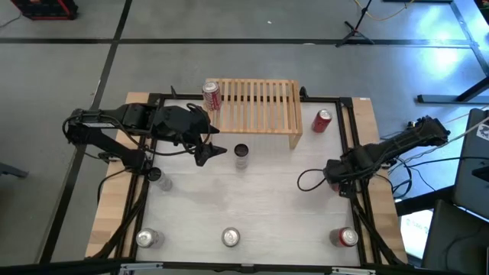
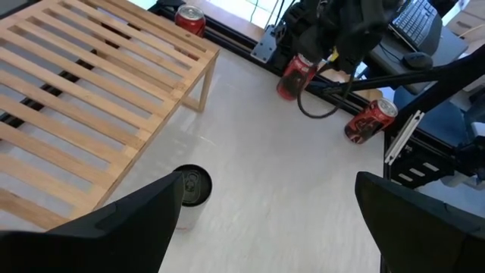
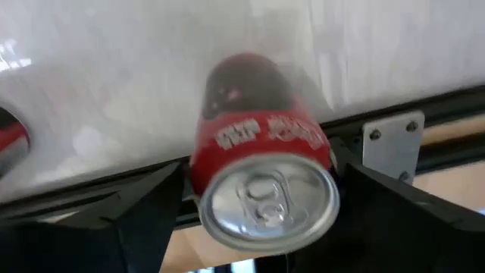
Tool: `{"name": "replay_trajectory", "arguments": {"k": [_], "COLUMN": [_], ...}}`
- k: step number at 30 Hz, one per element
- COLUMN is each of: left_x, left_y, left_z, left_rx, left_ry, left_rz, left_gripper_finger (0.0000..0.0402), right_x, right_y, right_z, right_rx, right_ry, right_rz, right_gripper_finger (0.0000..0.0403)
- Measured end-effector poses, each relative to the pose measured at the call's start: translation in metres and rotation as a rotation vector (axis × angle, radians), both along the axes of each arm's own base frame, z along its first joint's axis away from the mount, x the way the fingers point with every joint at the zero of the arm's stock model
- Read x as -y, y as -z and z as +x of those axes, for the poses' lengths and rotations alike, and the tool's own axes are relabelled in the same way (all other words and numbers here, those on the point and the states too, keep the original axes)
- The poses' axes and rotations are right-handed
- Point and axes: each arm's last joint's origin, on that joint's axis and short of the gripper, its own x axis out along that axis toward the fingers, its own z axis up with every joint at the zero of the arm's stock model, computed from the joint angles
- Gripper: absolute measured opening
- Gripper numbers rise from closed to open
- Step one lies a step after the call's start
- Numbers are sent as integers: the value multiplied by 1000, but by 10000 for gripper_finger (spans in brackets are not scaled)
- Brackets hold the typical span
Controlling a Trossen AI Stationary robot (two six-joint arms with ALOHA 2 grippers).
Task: Place canned beverage on shelf
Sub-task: Put the red soda can on the shelf aligned with the red soda can
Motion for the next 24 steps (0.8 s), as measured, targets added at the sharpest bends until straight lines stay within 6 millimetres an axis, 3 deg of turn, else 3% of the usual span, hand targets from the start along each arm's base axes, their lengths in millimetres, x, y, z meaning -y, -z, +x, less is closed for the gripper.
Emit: {"name": "replay_trajectory", "arguments": {"k": [7, 15, 24], "left_x": [0, 0, 0], "left_y": [0, 1, 6], "left_z": [0, 0, 2], "left_rx": [-1, -11, -26], "left_ry": [2, 2, 2], "left_rz": [-1, 1, 2], "left_gripper_finger": [377, 377, 377], "right_x": [-6, -9, -19], "right_y": [13, 16, -18], "right_z": [14, 19, 45], "right_rx": [-80, -112, 117], "right_ry": [-78, -77, -45], "right_rz": [-9, -10, 46], "right_gripper_finger": [345, 257, 257]}}
